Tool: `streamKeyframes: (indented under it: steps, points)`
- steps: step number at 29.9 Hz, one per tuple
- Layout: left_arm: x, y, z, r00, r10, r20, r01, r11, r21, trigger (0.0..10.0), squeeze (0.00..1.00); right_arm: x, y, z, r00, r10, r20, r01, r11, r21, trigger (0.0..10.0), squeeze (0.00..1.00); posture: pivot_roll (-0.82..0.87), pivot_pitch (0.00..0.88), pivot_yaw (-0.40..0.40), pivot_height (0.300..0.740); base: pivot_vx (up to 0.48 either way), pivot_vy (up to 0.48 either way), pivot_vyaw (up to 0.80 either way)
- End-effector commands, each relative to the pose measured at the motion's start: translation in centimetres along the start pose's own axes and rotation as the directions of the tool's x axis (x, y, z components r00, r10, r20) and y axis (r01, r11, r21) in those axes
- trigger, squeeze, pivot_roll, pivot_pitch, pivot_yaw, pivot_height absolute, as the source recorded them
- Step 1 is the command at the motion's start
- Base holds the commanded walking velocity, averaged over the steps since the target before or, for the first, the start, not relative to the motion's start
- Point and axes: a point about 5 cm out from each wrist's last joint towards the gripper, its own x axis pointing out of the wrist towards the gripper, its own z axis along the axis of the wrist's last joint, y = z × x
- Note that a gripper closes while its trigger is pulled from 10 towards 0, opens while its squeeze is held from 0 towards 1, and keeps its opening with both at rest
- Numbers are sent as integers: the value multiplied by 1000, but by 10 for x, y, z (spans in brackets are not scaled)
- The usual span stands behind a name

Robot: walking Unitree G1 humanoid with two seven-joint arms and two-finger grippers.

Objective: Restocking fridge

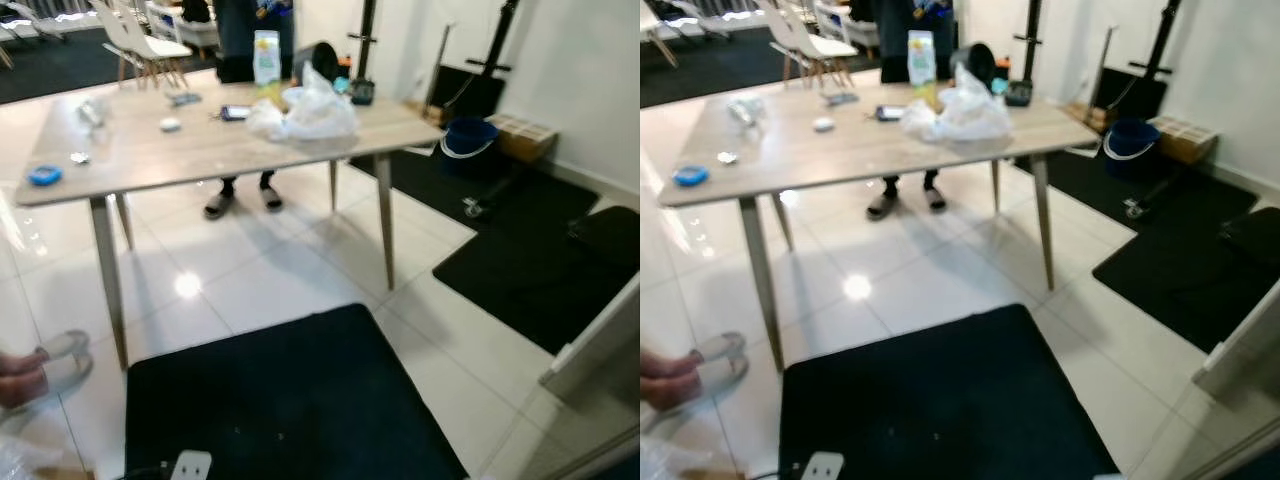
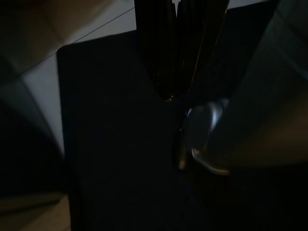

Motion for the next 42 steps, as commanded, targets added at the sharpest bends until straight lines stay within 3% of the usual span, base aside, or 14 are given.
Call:
streamKeyframes:
  steps: [1,28,42]
  points:
    - [-1,-3,-10,999,-8,-40,8,1000,-8,10000,0,0,1,-1,1000,1,-5,-1,1000,-2,10000,0,48,0,-43,740,0,0,781]
    - [-2,0,-12,999,-11,-50,9,999,-41,10000,0,0,1,-4,1000,4,-23,-5,999,-53,10000,0,45,0,-39,740,0,0,782]
    - [-2,-2,-11,999,-17,-50,14,999,-48,10000,0,0,2,-3,999,-20,-28,18,998,-65,10000,0,43,0,-38,740,0,0,0]
